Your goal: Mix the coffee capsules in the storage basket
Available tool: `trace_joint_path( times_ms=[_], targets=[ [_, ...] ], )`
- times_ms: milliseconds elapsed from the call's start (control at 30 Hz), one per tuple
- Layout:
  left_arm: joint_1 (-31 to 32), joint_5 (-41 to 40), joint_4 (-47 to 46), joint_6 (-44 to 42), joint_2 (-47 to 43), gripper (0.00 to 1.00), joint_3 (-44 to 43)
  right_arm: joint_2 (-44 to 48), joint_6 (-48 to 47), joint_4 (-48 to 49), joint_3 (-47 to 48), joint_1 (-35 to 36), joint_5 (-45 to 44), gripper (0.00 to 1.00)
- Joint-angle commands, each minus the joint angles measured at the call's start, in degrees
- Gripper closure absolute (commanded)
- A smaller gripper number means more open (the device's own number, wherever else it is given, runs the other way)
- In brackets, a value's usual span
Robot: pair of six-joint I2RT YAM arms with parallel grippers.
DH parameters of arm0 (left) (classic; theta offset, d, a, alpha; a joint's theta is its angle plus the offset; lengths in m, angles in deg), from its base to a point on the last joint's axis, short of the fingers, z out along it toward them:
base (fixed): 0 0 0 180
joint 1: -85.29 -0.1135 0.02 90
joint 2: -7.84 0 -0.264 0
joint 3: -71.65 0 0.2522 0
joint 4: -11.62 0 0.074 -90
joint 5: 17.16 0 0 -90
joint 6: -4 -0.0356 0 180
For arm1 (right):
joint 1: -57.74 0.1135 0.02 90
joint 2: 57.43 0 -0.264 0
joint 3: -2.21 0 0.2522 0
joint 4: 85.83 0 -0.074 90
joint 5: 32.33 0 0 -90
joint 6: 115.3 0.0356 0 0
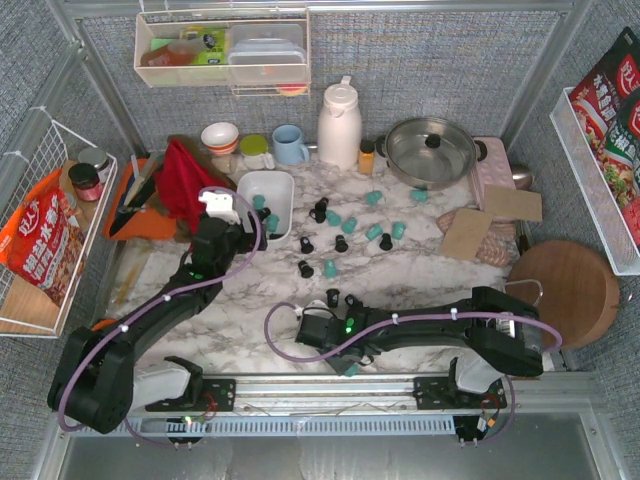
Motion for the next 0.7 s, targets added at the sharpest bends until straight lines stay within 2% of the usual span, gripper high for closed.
trace_joint_path(
  times_ms=[0,167,300,567,667],
  targets=[
    [-0.07,1.00,-1.27,0.50,0.27,0.01,-0.28,0.31,0.22,-0.29,0.02,0.06,-0.33,0.65],
    [-0.07,1.43,-1.45,0.50,0.30,0.01,-0.32,3.17,-0.05,-0.21,0.03,-0.58,-1.02,0.68],
    [-0.06,4.85,-4.64,-0.94,0.52,0.01,0.93,9.40,-1.68,1.48,-0.83,-4.70,-1.59,0.70],
    [0.21,21.48,-21.29,-3.27,2.84,0.01,6.37,29.56,-4.21,14.93,-7.94,-23.41,0.88,0.72],
    [2.53,25.97,-26.85,-6.04,4.95,0.01,7.08,34.99,-4.47,21.12,-10.66,-29.09,1.29,0.72]
  ],
)
